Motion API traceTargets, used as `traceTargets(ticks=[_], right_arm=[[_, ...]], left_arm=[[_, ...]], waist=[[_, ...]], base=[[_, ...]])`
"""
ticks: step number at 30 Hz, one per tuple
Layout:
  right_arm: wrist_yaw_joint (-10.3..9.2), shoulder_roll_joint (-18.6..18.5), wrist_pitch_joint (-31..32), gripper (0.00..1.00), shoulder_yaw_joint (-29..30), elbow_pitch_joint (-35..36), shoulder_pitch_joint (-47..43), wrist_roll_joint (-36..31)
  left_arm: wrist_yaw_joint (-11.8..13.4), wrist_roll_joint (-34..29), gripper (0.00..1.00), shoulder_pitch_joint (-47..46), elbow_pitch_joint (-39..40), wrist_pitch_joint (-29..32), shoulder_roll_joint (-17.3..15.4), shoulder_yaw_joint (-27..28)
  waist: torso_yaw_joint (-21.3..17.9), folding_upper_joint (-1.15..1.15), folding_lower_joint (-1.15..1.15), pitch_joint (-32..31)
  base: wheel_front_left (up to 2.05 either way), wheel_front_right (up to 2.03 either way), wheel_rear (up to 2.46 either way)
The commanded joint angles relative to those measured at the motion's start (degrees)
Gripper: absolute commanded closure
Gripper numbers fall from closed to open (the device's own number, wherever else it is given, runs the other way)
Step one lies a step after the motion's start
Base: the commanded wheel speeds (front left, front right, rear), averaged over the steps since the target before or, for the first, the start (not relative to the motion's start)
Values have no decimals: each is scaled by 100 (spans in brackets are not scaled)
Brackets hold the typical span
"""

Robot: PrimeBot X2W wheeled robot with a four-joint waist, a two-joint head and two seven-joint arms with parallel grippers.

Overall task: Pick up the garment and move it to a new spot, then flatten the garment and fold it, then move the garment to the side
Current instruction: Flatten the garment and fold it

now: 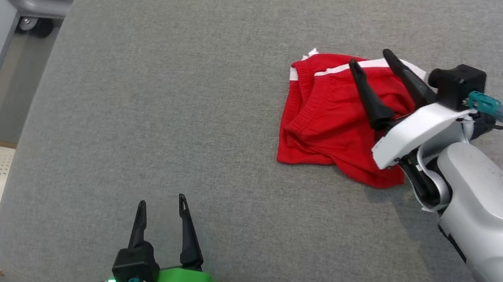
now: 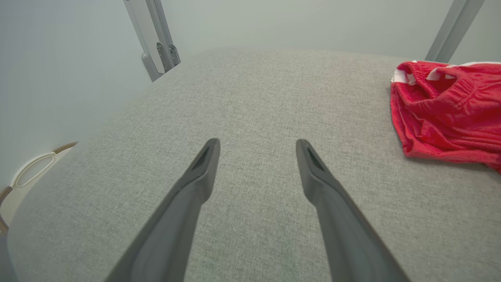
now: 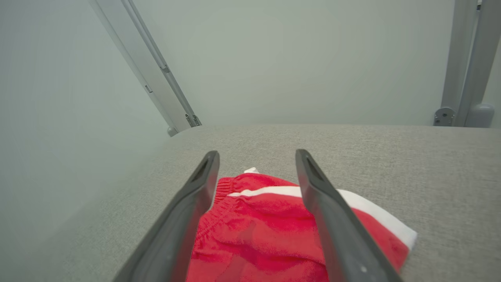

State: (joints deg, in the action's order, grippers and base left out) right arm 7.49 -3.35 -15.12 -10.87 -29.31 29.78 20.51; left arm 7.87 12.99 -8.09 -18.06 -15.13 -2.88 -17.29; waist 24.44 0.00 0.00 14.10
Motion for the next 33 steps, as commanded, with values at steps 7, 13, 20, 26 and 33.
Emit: traceTargets(ticks=[7, 13, 20, 26, 33], right_arm=[[-1, 21, -2, 0, 1127, 488, -608, -838], [-1, 40, -2, 0, 1642, 665, -971, -1159], [-1, 39, -2, 0, 1824, 745, -1327, -1242], [-1, 38, -2, 0, 1649, 773, -1591, -1251], [-1, 38, -2, 0, 1394, 673, -1837, -1065]], left_arm=[[-73, -268, 0, -266, 37, 4, -10, 199], [-155, -455, 0, -304, -14, 4, -9, 411], [-219, -566, 0, -169, -106, 4, -11, 659], [-277, -652, 0, -29, -179, 4, -11, 899], [-336, -688, 0, 240, -276, 4, -12, 1110]], waist=[[-945, 0, 0, -54], [-1442, 0, 0, -142], [-1862, 0, 0, -303], [-2114, 0, 0, -487], [-2283, 0, 0, -862]], base=[[0, 0, 0], [0, 0, 0], [0, 0, 0], [0, 0, 0], [0, 0, 0]])
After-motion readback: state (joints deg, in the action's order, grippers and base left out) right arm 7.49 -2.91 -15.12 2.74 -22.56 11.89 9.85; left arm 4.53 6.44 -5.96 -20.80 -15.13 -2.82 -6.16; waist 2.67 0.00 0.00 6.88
